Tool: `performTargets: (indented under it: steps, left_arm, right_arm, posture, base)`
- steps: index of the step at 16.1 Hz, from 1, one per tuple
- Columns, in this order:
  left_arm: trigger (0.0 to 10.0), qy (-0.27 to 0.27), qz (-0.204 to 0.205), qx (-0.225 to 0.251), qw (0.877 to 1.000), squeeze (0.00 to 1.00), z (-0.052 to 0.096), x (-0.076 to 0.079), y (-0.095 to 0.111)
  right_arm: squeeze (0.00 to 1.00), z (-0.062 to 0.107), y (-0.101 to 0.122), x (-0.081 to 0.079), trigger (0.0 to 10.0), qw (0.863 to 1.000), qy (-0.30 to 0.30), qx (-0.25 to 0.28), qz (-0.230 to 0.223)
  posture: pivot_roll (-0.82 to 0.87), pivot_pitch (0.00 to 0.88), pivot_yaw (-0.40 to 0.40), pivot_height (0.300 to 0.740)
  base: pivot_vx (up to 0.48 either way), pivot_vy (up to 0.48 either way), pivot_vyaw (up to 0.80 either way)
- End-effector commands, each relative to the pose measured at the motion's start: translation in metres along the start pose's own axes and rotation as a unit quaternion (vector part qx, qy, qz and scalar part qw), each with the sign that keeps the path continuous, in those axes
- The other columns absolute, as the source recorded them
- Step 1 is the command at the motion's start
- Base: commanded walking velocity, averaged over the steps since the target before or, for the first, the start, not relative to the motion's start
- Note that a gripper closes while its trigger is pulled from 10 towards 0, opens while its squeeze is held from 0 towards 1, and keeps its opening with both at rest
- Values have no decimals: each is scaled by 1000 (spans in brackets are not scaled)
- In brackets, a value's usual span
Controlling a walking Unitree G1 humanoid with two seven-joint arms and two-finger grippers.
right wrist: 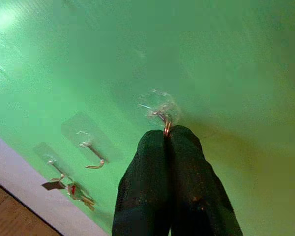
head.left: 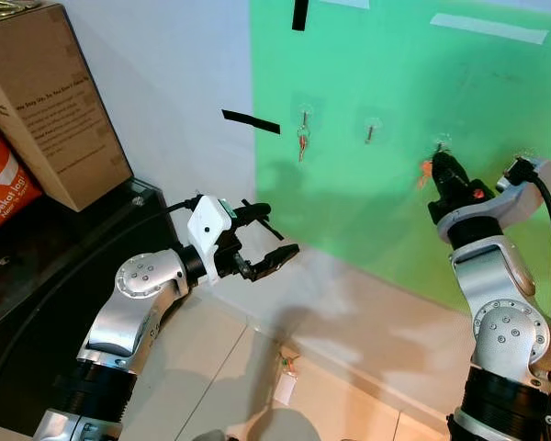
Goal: Hang keys on a hook
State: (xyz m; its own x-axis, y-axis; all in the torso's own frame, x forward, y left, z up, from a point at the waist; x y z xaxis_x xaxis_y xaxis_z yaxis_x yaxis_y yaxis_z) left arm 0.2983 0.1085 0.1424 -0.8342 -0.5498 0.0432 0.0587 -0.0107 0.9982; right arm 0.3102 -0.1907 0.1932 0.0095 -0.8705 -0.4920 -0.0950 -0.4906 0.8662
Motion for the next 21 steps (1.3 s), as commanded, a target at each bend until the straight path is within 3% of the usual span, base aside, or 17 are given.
performTargets:
  steps: [1,11,18,19,20,21]
  left_arm:
    - [10000,-9,-13,2,1000,39,-1,3,7]
    - [10000,-33,-6,26,999,43,-6,7,21]
    - [10000,-50,-7,55,997,43,-12,14,37]
    - [10000,-54,-5,60,997,43,-13,15,40]
    - [10000,-55,-4,60,997,43,-14,16,40]
    - [10000,-53,-4,59,997,39,-13,15,39]
  right_arm:
    - [0,-1,0,8,10000,1000,-26,-2,-10]
    - [0,1,-15,26,10000,996,-75,-43,-8]
    - [0,1,-18,24,10000,996,-72,-53,0]
    - [176,0,-17,25,10000,996,-74,-49,14]
    - [1000,0,-15,26,10000,996,-73,-40,35]
    - [1000,2,-14,23,10000,998,-54,-27,30]
  posture:
    - [-96,0,4,740]
    - [-95,0,5,740]
    - [-96,0,3,740]
    - [-96,0,3,740]
    - [-95,0,4,740]
    - [-95,0,3,740]
  base:
    - [0,0,0]
    - [0,0,0]
    - [0,0,0]
    - [0,0,0]
    - [0,0,0]
    - [0,0,0]
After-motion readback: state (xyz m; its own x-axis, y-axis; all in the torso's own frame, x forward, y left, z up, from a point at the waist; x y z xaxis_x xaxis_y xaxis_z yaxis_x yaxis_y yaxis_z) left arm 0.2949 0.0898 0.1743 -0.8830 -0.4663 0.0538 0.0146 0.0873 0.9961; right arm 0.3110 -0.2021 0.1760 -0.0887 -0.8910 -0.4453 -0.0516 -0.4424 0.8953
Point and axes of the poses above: a point about 5 cm out from each wrist's last joint towards the gripper, its own z axis pointing back from the gripper into the wrist, its own y axis along the axis of the wrist's last joint, x = y × z, the point moved 2 cm from there along -z, pointing out of the wrist towards the gripper, and after that the axes turned 9 degrees about z, right-handed, at the moved point
